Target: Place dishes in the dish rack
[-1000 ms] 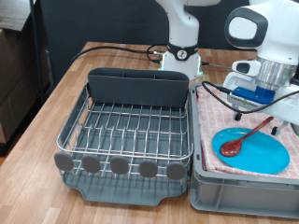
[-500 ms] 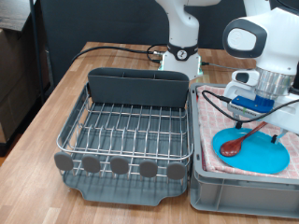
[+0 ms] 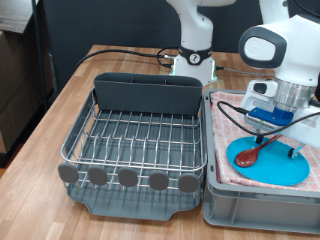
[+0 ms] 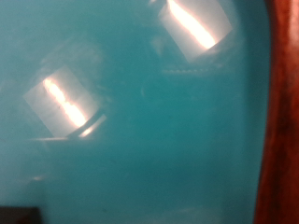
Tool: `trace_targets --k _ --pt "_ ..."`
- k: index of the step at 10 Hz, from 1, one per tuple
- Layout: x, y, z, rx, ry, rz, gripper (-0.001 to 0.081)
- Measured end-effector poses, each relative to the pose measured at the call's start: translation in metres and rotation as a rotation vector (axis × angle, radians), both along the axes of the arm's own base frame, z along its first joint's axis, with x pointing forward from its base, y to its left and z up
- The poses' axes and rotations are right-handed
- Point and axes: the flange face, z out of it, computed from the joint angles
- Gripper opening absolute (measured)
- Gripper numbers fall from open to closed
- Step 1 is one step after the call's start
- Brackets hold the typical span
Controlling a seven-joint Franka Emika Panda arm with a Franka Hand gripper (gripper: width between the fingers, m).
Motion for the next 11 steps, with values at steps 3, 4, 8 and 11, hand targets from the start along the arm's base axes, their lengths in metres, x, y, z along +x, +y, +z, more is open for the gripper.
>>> trace_targets --k 3,4,8,11 --pt "0.000 0.002 0.000 -0.006 0.003 0.002 0.0453" --pt "0.001 0.003 0.000 -0.007 0.002 0.009 0.0285" --pt "0.008 0.006 0.000 -0.019 0.007 0.026 0.0092" --pt "0.009 0.009 0.011 -0.039 0.016 0.032 0.0092"
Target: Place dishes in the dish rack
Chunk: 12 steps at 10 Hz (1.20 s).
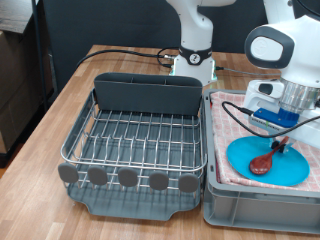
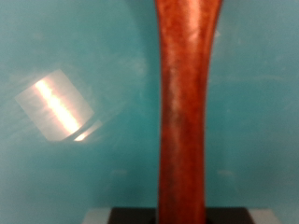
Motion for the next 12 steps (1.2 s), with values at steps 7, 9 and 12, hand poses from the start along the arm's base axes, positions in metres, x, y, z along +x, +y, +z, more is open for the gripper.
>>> trace_targets --k 7,9,12 --pt "-0.004 -0.013 0.077 0.012 0.012 0.019 0.0092" --pt "-0.008 -0.021 0.096 0.004 0.016 0.026 0.0092" --pt "-0.015 -0.028 0.099 -0.001 0.027 -0.038 0.0092"
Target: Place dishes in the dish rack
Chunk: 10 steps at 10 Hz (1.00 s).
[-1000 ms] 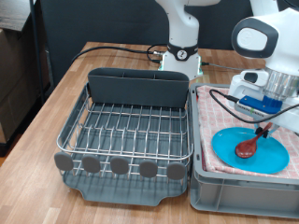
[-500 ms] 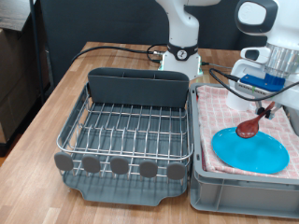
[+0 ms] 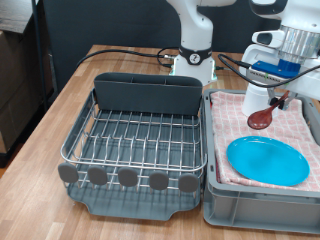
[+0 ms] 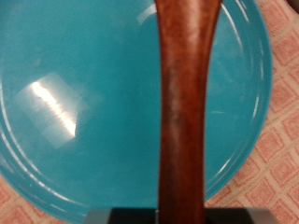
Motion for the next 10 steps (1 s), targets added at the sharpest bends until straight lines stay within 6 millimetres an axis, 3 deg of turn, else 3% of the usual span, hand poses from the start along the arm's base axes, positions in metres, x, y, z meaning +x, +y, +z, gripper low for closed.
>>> trace_targets --k 5,10 --pt "-0.029 -0.049 0.015 0.008 0.044 -0.438 0.0092" --pt "-0.071 -0.093 0.024 0.083 0.065 -0.659 0.0092"
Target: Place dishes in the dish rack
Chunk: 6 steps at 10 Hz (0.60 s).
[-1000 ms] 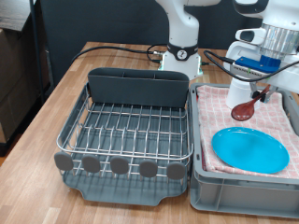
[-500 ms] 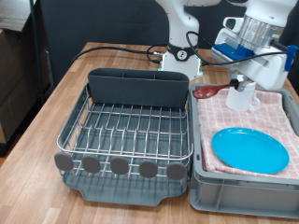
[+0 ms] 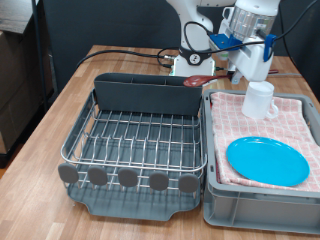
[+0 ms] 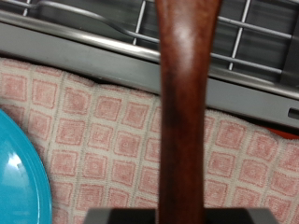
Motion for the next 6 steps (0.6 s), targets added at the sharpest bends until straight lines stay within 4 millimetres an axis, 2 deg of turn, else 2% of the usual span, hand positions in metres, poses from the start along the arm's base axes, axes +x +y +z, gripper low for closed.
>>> trace_targets --k 3,6 --pt "-0.003 -0.004 -0.005 -0.003 0.017 -0.033 0.0092" --pt "-0.023 -0.020 -0.008 0.011 0.039 -0.103 0.0092"
